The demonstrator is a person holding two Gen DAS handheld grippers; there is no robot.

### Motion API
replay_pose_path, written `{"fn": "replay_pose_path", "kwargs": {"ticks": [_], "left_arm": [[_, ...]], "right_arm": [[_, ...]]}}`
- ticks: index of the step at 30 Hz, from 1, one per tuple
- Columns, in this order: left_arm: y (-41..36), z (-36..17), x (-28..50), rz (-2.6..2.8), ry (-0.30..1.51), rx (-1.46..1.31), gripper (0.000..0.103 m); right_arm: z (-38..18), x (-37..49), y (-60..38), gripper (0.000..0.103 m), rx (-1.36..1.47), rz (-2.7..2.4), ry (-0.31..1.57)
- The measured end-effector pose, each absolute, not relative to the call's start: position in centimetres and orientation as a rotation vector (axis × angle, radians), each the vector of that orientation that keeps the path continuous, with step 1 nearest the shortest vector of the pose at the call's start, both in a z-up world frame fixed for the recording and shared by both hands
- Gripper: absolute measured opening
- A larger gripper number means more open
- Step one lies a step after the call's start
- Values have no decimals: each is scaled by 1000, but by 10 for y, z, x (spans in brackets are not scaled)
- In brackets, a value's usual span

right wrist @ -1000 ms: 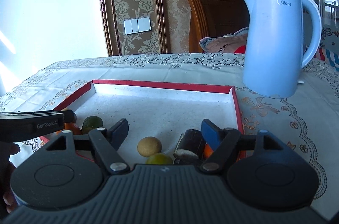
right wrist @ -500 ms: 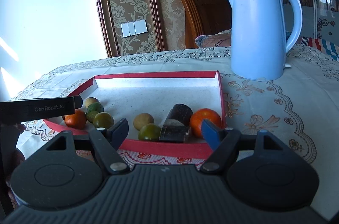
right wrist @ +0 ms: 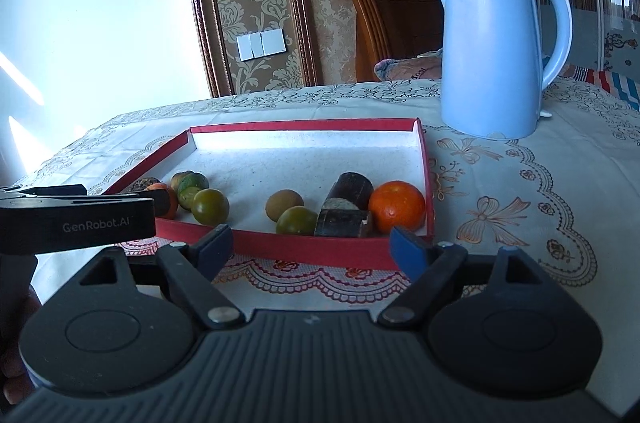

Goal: Organize fruits

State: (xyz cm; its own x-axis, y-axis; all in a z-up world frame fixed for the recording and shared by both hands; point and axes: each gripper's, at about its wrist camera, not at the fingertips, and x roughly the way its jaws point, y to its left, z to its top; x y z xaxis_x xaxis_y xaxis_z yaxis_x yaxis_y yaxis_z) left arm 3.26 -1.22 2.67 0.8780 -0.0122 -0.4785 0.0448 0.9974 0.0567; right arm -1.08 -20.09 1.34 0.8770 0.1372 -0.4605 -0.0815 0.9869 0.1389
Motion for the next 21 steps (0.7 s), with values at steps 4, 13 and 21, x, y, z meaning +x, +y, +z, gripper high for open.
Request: {"fn": "replay_pose_path", "kwargs": {"ticks": [4, 13, 21], "left_arm": [[-12, 26, 29, -29, 503, 54, 94], [-9, 20, 30, 20, 513, 58, 94], [-6, 14, 32, -4, 522, 39, 94]], "right_arm": [[12, -10, -197, 85, 107, 115, 505], [11, -6, -186, 86, 97, 125, 517], [7, -5, -189, 90, 107, 102, 527]]}}
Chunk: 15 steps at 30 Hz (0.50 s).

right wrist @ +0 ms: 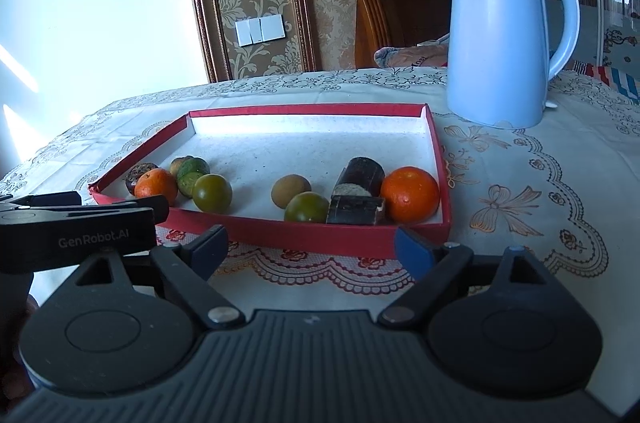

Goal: Organize fruits

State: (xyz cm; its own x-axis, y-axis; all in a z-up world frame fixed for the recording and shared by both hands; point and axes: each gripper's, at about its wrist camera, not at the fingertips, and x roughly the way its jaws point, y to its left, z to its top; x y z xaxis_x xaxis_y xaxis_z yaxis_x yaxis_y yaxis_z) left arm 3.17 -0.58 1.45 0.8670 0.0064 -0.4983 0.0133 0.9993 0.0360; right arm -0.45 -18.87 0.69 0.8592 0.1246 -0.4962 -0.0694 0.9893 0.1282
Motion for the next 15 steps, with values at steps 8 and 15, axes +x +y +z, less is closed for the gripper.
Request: {"fn": "replay_pose_path", "kwargs": {"ticks": [8, 15], "left_arm": [[-3, 14, 32, 20, 520, 22, 103], [-7, 13, 31, 14, 512, 46, 103]], "right_arm": [[5, 1, -183, 90, 72, 68, 563], [3, 4, -180, 93, 46, 58, 587]]}}
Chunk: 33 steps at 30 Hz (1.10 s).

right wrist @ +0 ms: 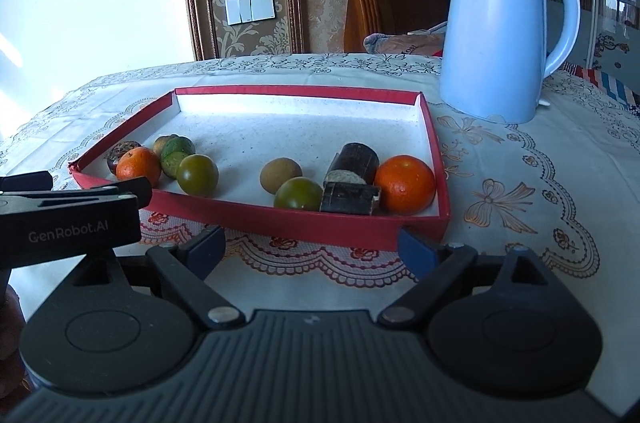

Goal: Organize fruits

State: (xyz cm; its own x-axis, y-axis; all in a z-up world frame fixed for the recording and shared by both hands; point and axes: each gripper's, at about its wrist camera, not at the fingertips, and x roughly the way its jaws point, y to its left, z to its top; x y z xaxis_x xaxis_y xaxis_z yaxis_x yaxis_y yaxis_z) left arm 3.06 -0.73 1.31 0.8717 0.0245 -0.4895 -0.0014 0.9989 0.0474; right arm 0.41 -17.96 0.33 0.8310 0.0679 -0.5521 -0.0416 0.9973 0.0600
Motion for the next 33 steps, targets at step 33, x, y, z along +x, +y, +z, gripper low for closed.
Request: {"fn": "replay_pose_path", "kwargs": {"ticks": [33], "left_arm": [[-3, 9, 36, -37, 550, -4, 103]], "right_arm": [[1, 5, -179, 93, 43, 54, 589]]}}
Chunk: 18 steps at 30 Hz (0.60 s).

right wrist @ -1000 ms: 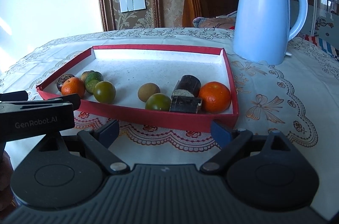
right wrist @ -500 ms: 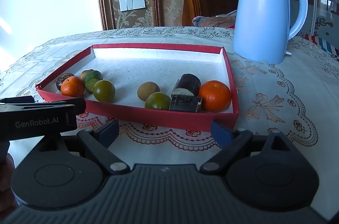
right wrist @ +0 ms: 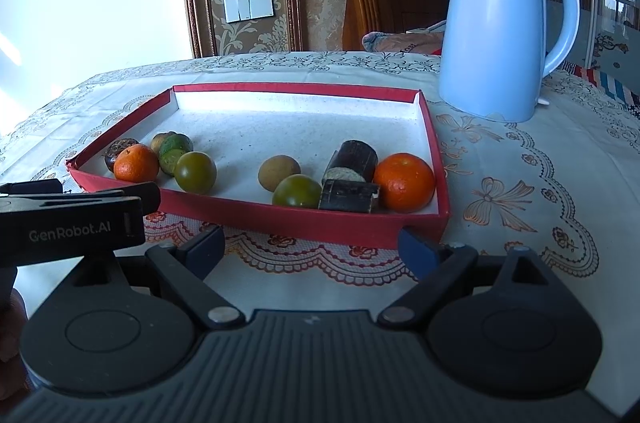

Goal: Organize fruits

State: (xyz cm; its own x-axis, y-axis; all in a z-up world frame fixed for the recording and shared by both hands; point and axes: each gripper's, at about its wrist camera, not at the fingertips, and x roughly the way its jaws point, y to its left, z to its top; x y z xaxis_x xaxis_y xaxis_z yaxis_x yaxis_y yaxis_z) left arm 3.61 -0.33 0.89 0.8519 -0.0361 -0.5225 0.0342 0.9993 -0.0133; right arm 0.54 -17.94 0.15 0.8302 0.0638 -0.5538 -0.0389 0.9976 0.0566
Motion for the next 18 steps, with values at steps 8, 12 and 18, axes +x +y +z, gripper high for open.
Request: {"fn": "replay_pose_path", "kwargs": {"ticks": [8, 12, 18], "left_arm": [[-3, 8, 37, -37, 549, -3, 103], [-3, 8, 37, -35, 546, -1, 103], [-4, 8, 36, -31, 541, 4, 103]], "right_arm": [[1, 5, -179, 93, 43, 53, 590], [2, 5, -179, 93, 43, 53, 590], [2, 5, -179, 93, 43, 53, 591]]}}
